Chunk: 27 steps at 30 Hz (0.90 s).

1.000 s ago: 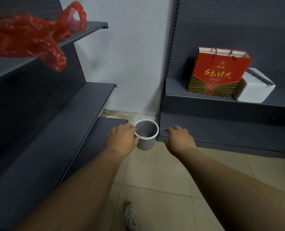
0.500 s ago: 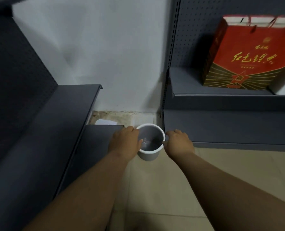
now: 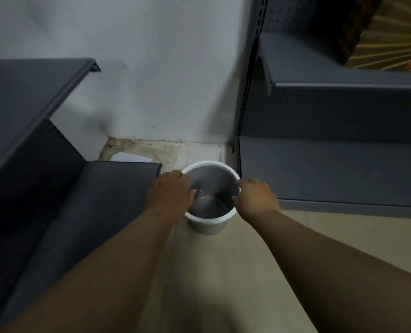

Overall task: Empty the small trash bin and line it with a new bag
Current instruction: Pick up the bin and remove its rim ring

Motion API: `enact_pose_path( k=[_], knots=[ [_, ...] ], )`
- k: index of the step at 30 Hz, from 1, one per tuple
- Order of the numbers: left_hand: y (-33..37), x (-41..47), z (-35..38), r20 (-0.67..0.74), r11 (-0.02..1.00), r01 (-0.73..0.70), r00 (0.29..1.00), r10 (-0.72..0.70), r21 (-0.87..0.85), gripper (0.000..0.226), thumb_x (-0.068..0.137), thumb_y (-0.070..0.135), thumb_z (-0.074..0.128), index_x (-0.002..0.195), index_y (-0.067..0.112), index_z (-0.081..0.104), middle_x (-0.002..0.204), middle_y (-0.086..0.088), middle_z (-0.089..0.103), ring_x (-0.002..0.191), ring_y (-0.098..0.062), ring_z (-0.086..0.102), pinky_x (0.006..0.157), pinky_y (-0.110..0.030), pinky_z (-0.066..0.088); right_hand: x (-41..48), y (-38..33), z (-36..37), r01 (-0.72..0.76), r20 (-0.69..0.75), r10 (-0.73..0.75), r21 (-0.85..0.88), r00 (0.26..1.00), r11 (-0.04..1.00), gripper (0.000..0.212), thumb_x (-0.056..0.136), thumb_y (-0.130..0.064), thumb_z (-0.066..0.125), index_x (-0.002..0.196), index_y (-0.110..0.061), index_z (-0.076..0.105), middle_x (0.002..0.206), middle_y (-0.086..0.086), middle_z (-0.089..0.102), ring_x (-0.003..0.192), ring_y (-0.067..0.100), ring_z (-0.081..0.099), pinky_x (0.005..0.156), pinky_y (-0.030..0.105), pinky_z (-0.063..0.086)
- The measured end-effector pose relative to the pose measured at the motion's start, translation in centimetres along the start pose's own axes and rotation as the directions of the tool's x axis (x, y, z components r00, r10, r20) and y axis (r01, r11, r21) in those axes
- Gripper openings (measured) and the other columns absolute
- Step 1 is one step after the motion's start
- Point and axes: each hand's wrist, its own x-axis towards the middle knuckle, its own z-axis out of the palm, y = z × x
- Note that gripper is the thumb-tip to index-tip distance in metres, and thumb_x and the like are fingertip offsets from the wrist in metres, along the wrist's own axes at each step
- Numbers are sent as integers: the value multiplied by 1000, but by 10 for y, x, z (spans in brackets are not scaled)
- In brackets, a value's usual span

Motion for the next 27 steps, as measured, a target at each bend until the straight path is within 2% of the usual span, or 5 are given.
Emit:
enact_pose_path(
  k=[10, 15, 19, 23, 27],
  knots=[
    [-42, 82, 161, -85, 1000, 17, 996, -16, 9, 41, 91, 33, 51, 127, 13, 51, 131, -8, 53, 118, -26, 50, 98, -39, 43, 137, 44, 121, 30, -84, -29, 11, 996, 999, 45, 93, -17, 53, 137, -14, 44, 131, 12, 45, 120, 32, 45, 98, 42, 45],
    [-57, 98, 205, -116, 997, 76, 990, -74, 8, 39, 88, 35, 55, 122, 16, 51, 128, -7, 52, 115, -28, 50, 92, -39, 43, 168, 64, 161, -10, -62, 10, 7, 998, 1000, 50, 92, -9, 53, 139, -14, 40, 142, 9, 36, 122, 36, 43, 100, 42, 42],
    [-59, 99, 222, -76, 985, 173, 982, -174, -27, 35, 87, 31, 55, 118, 16, 50, 127, -10, 48, 114, -31, 49, 89, -41, 44, 173, 68, 173, -3, -80, 8, 69, 997, 998, 42, 93, -6, 48, 135, -8, 43, 149, 10, 28, 116, 37, 51, 103, 46, 44],
    [-58, 98, 223, -15, 963, 248, 968, -251, -104, 49, 82, 20, 55, 129, 21, 38, 143, -12, 29, 126, -37, 38, 99, -45, 38, 169, 67, 170, -43, -76, 55, 156, 996, 987, 40, 95, -3, 44, 135, -4, 41, 143, 13, 37, 113, 37, 54, 101, 47, 46],
    [-64, 93, 224, 129, 954, 285, 954, -272, -93, 76, 82, 27, 60, 144, 30, 17, 159, -10, -2, 143, -36, 14, 112, -48, 27, 160, 68, 168, -85, -47, 93, 156, 995, 984, 45, 96, -5, 43, 140, -5, 32, 141, 12, 38, 120, 38, 47, 103, 49, 43]
  ],
)
